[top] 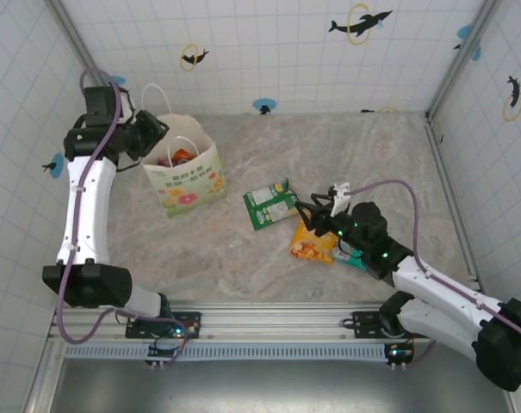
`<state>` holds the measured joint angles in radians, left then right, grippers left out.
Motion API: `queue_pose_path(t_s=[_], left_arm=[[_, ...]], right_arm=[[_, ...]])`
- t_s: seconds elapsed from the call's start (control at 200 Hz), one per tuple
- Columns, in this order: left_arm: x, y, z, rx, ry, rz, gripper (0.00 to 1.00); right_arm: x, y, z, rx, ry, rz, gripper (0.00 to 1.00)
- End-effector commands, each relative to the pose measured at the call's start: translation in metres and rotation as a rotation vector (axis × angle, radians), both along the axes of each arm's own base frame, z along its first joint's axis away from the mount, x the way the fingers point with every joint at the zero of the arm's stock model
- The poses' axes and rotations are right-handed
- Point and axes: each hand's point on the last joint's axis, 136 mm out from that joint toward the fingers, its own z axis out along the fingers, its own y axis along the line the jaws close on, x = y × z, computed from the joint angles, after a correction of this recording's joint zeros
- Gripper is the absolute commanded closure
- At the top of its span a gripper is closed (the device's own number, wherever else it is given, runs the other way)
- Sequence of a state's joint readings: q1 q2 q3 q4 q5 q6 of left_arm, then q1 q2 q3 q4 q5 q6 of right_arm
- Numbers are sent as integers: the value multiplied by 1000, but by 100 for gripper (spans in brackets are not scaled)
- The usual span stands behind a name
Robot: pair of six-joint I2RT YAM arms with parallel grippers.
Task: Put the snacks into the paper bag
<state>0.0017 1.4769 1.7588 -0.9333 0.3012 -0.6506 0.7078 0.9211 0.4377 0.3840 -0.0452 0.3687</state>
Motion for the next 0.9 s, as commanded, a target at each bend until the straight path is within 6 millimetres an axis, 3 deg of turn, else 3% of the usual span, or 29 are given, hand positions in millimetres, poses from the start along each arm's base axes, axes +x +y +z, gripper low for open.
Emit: queue_pose_path(t_s=[0.0,0.225,0.365,0.655,0.891], left_arm=[[0,7,32,31,-99,9,55],[-1,-12,63,-41,-227,-83,55],[-2,-31,72,-126,-284,-172,55],[-16,-63,65,-235,-354,-333,55],[-24,-98,43,-215,-312,-457,55]], right_arm=[[3,2,8,13,-25,-7,38],[4,3,6,6,-8,-9,38],[6,4,3,-12,20,-12,38],[12,3,-19,-107,137,-40,38],[21,3,-46,-214,305,-26,38]])
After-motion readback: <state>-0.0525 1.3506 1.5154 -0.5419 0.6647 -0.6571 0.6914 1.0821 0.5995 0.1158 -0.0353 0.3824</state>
